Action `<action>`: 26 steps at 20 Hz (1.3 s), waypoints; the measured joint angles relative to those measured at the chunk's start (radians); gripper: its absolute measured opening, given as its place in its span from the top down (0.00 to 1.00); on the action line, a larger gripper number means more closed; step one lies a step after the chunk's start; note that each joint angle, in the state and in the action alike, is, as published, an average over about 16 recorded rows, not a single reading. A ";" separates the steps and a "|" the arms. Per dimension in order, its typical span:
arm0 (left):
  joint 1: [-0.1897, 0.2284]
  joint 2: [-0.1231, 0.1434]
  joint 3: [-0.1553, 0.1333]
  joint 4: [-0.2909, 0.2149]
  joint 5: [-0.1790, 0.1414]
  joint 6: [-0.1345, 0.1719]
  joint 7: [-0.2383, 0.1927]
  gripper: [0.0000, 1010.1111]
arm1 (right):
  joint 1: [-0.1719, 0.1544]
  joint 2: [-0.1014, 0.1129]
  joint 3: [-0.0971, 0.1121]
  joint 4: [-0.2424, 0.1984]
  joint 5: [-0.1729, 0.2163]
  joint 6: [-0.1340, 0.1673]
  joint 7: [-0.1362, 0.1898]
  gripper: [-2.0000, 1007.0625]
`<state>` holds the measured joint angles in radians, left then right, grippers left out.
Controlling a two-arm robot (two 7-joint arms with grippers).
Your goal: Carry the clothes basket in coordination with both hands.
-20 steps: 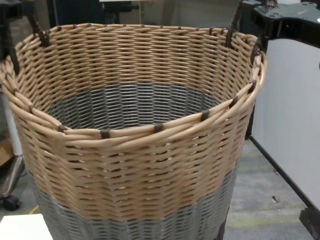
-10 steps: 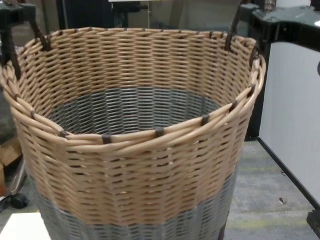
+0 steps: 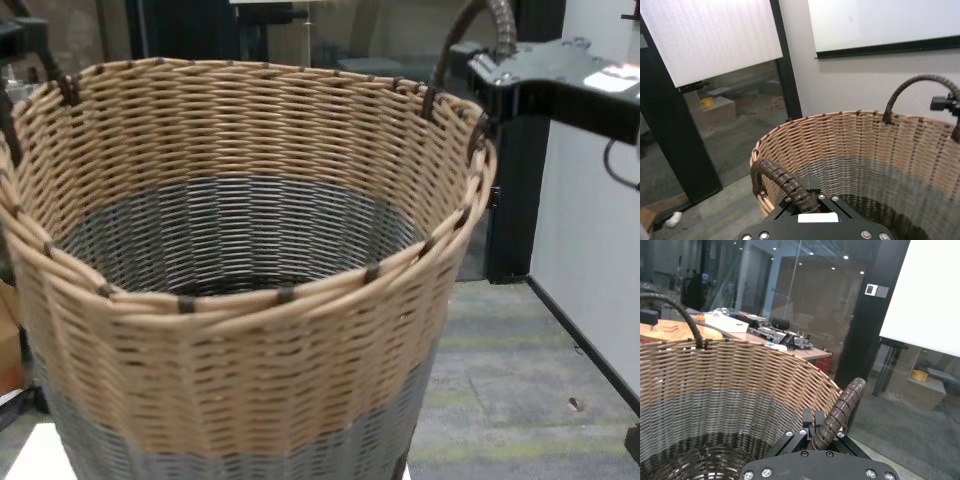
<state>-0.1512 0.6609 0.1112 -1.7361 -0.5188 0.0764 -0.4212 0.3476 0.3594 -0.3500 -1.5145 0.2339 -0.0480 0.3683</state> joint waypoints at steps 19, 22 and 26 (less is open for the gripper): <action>0.021 -0.044 -0.016 0.135 -0.022 -0.090 -0.013 1.00 | 0.018 -0.085 -0.065 0.108 -0.083 -0.028 0.015 0.97; 0.016 -0.055 -0.015 0.156 -0.010 -0.108 -0.010 1.00 | 0.021 -0.097 -0.072 0.124 -0.088 -0.033 0.015 0.97; 0.004 -0.071 -0.013 0.192 0.009 -0.135 -0.011 1.00 | 0.025 -0.110 -0.078 0.148 -0.094 -0.037 0.014 0.97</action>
<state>-0.1476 0.5896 0.0983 -1.5444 -0.5100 -0.0587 -0.4322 0.3723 0.2496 -0.4279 -1.3669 0.1400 -0.0851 0.3825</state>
